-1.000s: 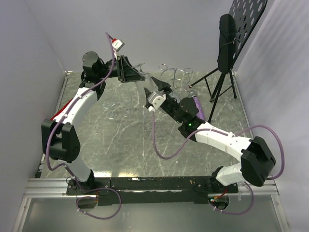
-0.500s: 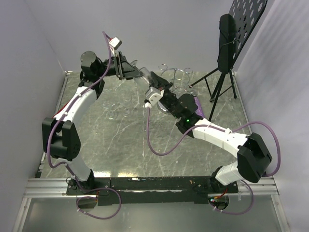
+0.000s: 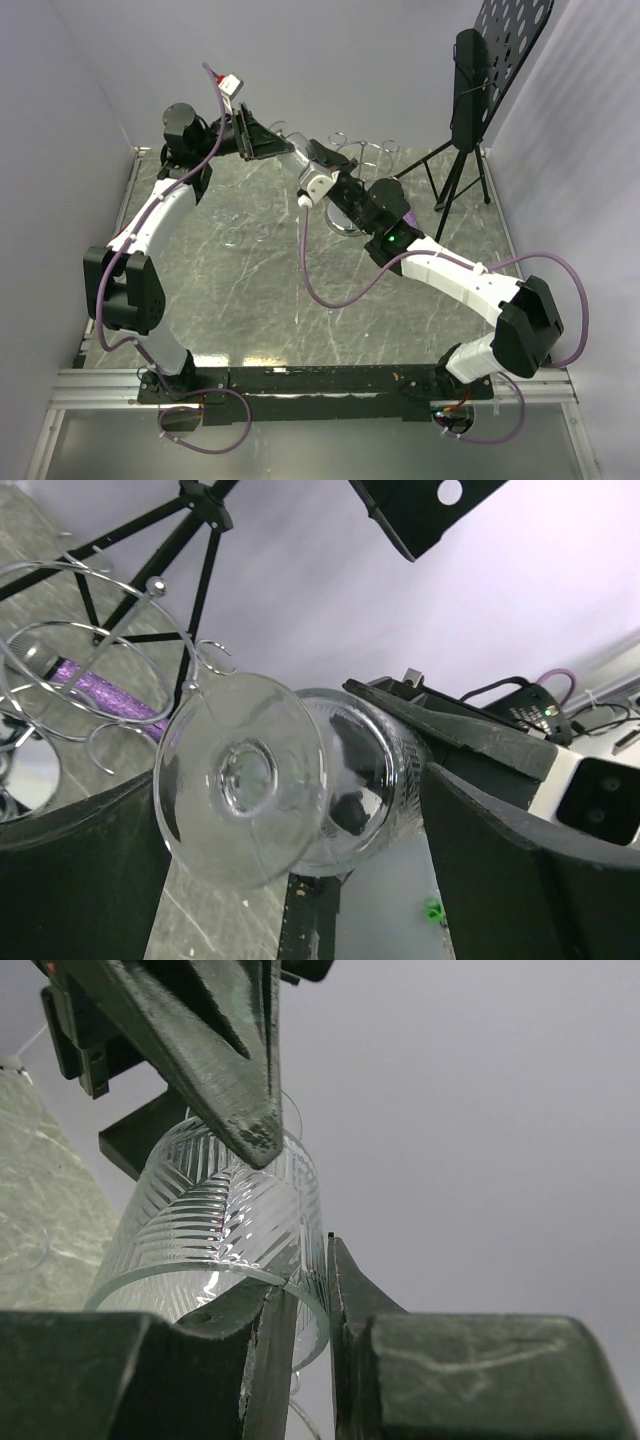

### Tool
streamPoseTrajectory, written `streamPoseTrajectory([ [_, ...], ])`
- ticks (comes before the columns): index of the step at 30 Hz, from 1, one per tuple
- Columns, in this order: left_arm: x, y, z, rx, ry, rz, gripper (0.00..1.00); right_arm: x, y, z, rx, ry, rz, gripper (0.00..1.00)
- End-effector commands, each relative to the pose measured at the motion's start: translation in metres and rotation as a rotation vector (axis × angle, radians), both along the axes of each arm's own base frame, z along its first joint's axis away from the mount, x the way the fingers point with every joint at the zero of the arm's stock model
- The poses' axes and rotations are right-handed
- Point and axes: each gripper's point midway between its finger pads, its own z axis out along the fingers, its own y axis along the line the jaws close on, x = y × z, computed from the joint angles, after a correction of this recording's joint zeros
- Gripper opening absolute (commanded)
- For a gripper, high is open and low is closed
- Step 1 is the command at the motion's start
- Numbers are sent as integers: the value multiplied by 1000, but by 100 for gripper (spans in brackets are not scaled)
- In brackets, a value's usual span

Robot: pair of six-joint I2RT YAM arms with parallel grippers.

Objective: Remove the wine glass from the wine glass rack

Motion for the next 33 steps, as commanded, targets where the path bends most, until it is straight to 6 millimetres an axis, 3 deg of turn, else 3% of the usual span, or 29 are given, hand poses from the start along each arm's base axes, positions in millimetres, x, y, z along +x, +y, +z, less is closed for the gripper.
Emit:
streamPoseTrajectory([
  [1,0,9,12,-1,-98,49,100,-16,-25,86,177,-142,5,0],
  [10,8,23,7,12,-94,92,100,-12,-50,93,185,-98,-44,0],
  [14,13,35,8,28,-115,133,100,-21,-59,85,147,-80,-50,0],
  [17,21,51,20,57,-191,183,100,-28,-61,72,108,-20,-30,0],
  [21,36,85,47,124,-342,352,100,-40,-55,51,35,118,48,0],
  [25,51,137,76,178,-439,526,100,-52,-36,16,-109,309,158,0],
  [29,57,179,80,195,-429,643,100,-57,-17,-6,-179,498,249,0],
  [33,47,209,73,131,-346,698,100,-49,4,-39,-227,757,273,0],
])
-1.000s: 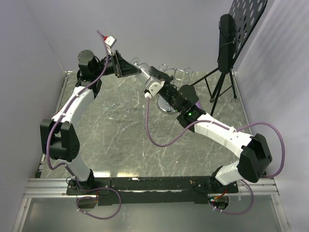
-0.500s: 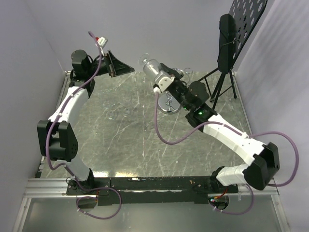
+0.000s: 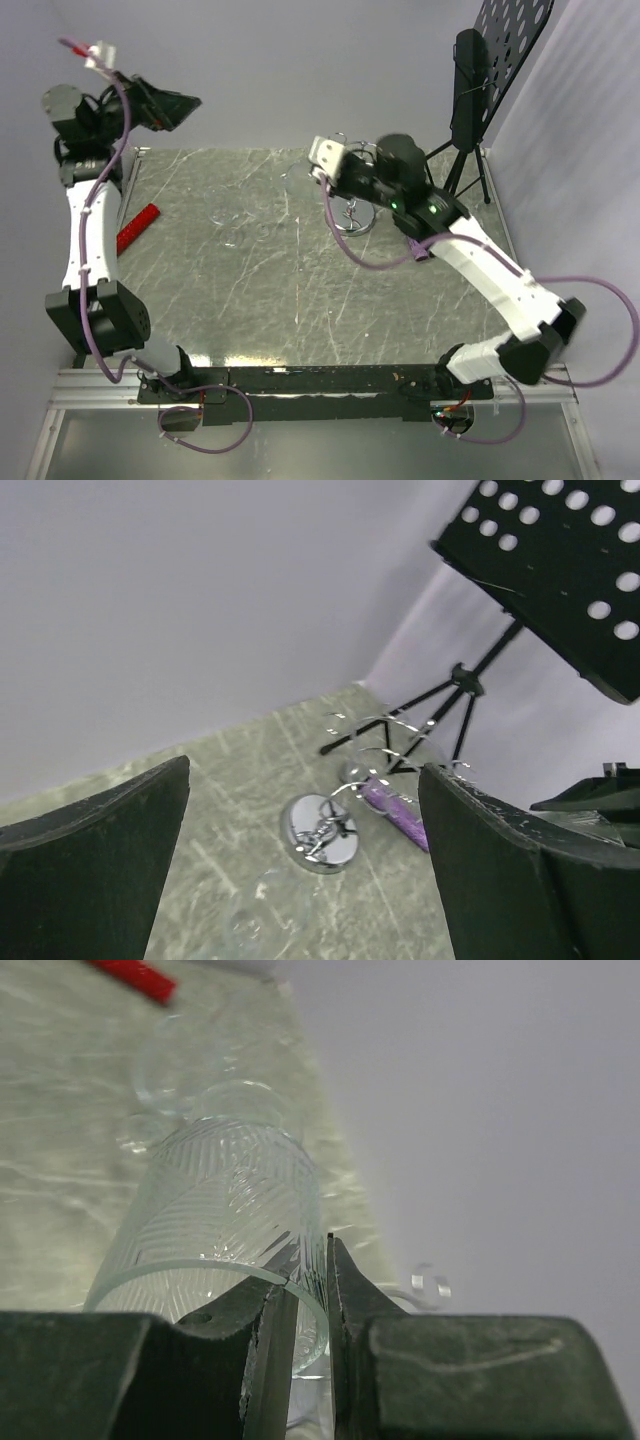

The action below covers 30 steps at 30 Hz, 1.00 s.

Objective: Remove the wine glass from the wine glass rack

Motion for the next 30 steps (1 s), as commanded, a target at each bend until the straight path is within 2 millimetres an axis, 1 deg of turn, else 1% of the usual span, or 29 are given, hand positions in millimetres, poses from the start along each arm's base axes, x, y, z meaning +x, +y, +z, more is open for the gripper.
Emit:
streamPoseTrajectory([
  [1,-19,28,5,-67,-7,59,100,-5,19,-23,-43,277,43,0],
  [2,-24,32,4,-70,-23,67,100,-2,24,-34,-75,322,36,0],
  [3,-30,35,3,-68,-32,82,100,-1,25,-38,-99,364,22,0],
  [4,-35,37,2,-56,-42,96,100,2,29,-53,-134,413,12,0],
  [5,-38,38,-1,-30,-53,113,100,5,32,-59,-160,451,-2,0],
  [7,-46,37,-6,22,-78,140,100,10,36,-73,-193,531,-32,0],
  [10,-58,34,-15,67,-97,151,100,13,43,-99,-248,631,-64,0],
  [15,-70,32,-28,126,-91,163,100,12,53,-136,-350,672,-86,0],
  [17,-70,33,-34,138,-69,166,100,13,55,-150,-379,689,-115,0],
  [20,-71,33,-35,160,-75,170,100,14,60,-165,-413,696,-136,0],
  [22,-72,34,-35,168,-78,179,100,15,65,-172,-428,692,-144,0],
  [26,-72,35,-38,170,-67,187,100,24,70,-188,-452,676,-187,0],
  [30,-73,35,-42,183,-59,189,100,29,75,-197,-459,680,-209,0],
])
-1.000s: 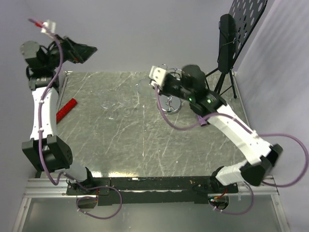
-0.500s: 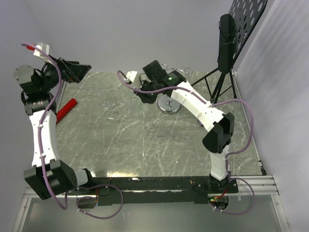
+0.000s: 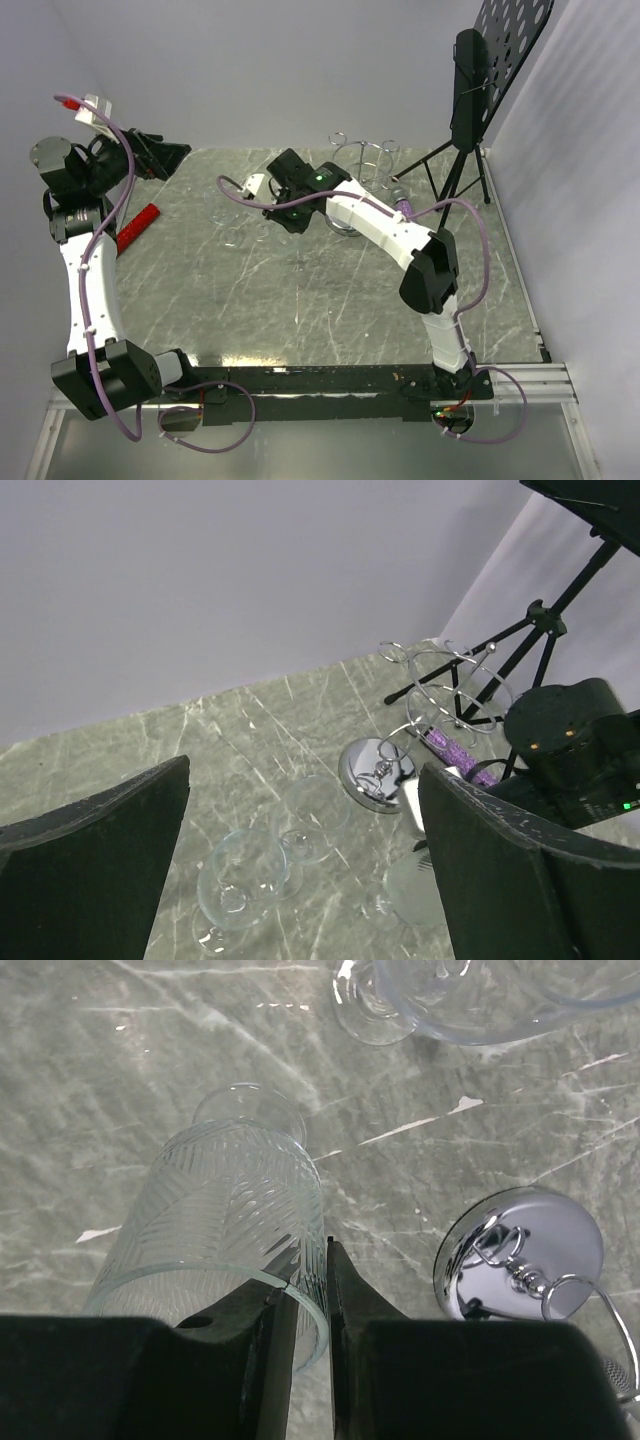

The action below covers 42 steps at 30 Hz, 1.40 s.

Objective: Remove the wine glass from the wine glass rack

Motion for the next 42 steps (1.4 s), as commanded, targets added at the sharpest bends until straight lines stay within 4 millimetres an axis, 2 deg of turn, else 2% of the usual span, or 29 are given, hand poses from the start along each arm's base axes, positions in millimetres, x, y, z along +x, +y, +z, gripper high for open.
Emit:
streamPoseTrajectory([
  [1,-5,0,6,46,-35,12,100,17,12,16,38,-73,-49,0],
  [15,-4,0,-2,38,-19,5,100,18,16,-19,-40,-61,-28,0],
  [23,-3,-2,-6,28,-5,-3,100,15,8,-38,-101,-51,-3,0],
  [38,-1,-5,-9,20,2,-19,100,10,5,-59,-136,-20,38,0],
  [42,1,-6,-10,18,4,-24,100,7,5,-65,-140,-6,48,3],
])
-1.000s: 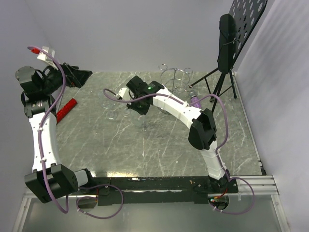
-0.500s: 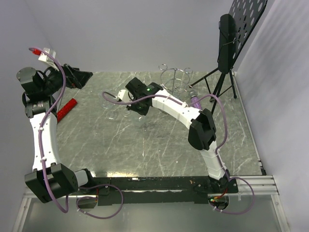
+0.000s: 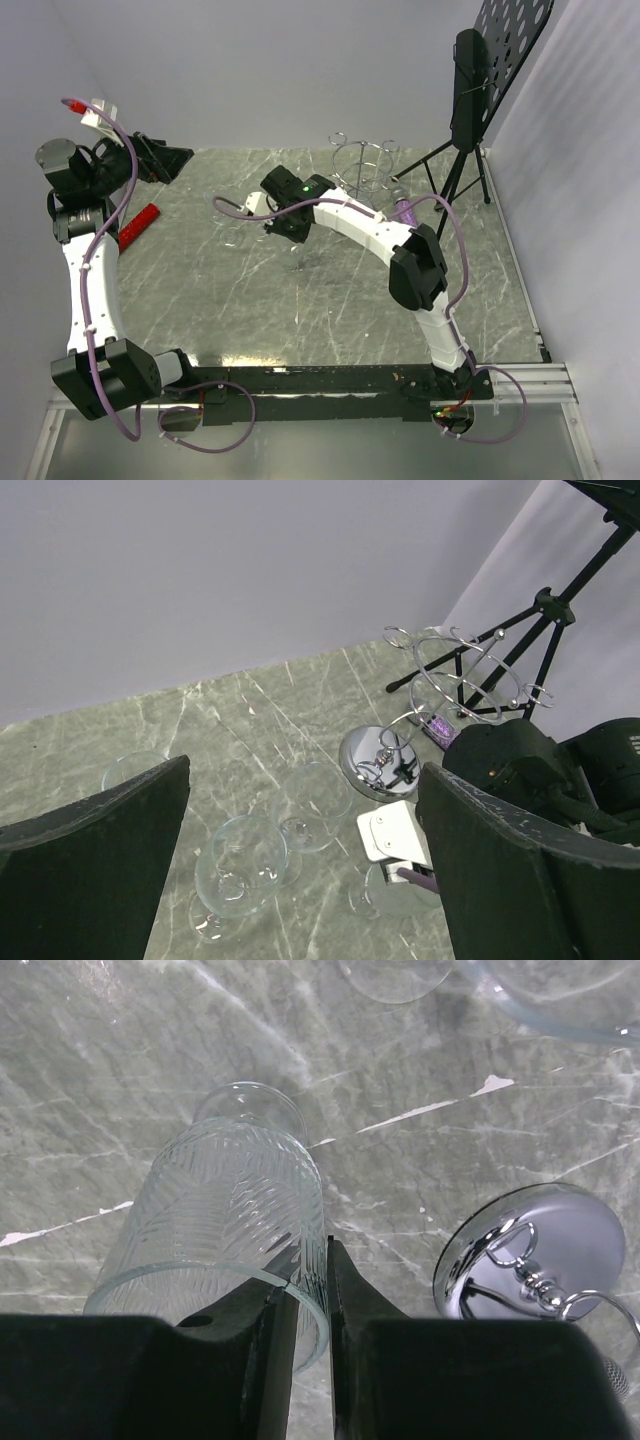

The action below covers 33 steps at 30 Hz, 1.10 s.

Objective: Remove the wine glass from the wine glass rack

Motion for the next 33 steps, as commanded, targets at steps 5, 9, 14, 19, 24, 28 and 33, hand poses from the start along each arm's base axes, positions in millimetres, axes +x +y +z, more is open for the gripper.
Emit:
streamPoseTrajectory([
  [5,0,-4,6,14,-34,-25,100,-3,7,-12,0,13,30,3],
  [9,0,-5,4,10,-28,-27,100,-3,6,-15,-2,18,26,9],
  [14,2,-5,3,3,-26,-24,100,-5,7,-14,5,31,35,22],
  [19,2,-6,3,1,-24,-29,100,-5,11,-2,25,24,36,41],
  [24,4,-5,1,0,-19,-26,100,4,16,35,97,-15,17,56],
  [28,8,-3,-1,0,-6,-4,100,8,18,76,182,-65,4,67],
  [33,21,16,-9,-6,40,126,100,-10,19,151,421,-123,33,100],
])
